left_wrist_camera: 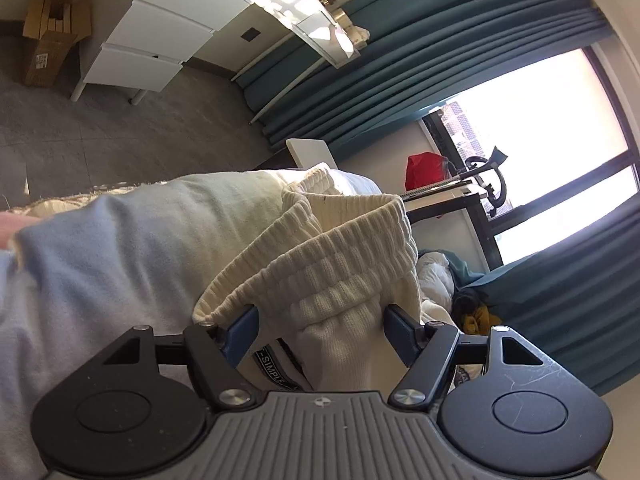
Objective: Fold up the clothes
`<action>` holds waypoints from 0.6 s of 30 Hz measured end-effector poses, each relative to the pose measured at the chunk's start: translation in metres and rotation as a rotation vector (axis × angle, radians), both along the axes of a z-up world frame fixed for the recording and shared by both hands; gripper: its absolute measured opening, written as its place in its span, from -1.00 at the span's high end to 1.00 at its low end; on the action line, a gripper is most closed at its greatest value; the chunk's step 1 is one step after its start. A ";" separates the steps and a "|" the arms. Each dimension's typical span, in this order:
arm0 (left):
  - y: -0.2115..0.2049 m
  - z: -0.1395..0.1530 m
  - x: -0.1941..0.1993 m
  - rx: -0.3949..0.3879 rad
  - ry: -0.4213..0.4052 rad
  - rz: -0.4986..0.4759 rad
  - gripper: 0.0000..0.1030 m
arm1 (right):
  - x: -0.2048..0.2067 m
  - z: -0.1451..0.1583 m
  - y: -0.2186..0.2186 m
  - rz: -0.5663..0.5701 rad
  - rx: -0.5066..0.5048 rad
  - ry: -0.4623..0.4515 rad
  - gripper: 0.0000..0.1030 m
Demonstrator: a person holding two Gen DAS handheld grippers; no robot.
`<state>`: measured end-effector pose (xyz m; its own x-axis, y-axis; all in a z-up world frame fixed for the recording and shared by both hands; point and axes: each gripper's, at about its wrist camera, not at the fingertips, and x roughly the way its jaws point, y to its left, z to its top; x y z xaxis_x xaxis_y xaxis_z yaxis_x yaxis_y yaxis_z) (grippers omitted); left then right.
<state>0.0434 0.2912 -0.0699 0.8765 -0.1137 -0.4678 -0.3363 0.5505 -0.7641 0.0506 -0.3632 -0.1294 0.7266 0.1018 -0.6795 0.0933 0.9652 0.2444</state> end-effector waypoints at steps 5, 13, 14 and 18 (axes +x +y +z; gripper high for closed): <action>0.007 0.018 -0.025 0.271 0.002 -0.180 -0.40 | 0.000 -0.015 0.002 0.011 0.001 0.027 -0.18; 0.030 0.030 -0.038 0.641 -0.088 -0.575 -0.45 | 0.003 -0.012 -0.003 -0.010 0.054 0.042 -0.19; 0.031 0.028 -0.036 0.660 -0.095 -0.624 -0.45 | 0.003 -0.011 -0.003 -0.013 0.058 0.043 -0.19; 0.036 0.020 -0.027 0.698 -0.116 -0.812 -0.45 | 0.005 -0.010 -0.001 -0.026 0.052 0.049 -0.19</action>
